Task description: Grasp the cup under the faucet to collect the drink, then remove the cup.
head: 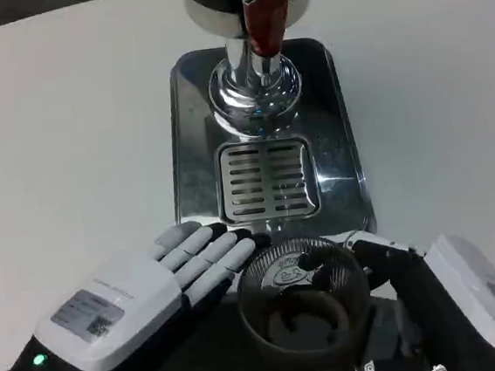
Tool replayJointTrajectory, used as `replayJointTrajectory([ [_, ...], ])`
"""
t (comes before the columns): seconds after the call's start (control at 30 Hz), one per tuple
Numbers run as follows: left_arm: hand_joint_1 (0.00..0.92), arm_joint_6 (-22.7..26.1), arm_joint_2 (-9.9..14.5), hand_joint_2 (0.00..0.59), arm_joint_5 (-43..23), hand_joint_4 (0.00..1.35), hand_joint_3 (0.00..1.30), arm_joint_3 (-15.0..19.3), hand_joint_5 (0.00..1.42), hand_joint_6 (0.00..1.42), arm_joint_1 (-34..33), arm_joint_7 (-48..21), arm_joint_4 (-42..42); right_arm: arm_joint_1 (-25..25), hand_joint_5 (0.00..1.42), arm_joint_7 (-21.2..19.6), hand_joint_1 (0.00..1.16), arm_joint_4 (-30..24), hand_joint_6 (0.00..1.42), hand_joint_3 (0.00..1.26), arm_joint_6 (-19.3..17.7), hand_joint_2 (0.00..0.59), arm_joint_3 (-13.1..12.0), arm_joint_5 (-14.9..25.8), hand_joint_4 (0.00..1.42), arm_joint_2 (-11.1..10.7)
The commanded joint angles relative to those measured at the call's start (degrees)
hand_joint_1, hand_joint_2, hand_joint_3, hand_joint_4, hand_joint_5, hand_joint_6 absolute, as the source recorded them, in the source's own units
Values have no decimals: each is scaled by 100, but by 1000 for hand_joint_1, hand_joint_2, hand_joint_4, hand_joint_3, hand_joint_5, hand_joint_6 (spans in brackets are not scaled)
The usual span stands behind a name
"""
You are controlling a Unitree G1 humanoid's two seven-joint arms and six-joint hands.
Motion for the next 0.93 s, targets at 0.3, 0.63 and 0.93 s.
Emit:
replayJointTrajectory([
  [0.3,0,103,134,41,-31,0,0,-136,0,0,68,12,0,-46,1217,-13,961,-143,1348,1011,-227,158,-9,91,1230,35],
  [0.63,0,140,178,42,-107,0,0,-127,0,0,109,2,-7,-11,1216,-24,961,-162,1348,1011,-243,158,3,89,1230,33],
  [0.93,0,153,197,43,-153,0,0,-133,0,0,110,-15,4,-8,1216,-18,961,-168,1348,1011,-260,158,-17,111,1230,15],
])
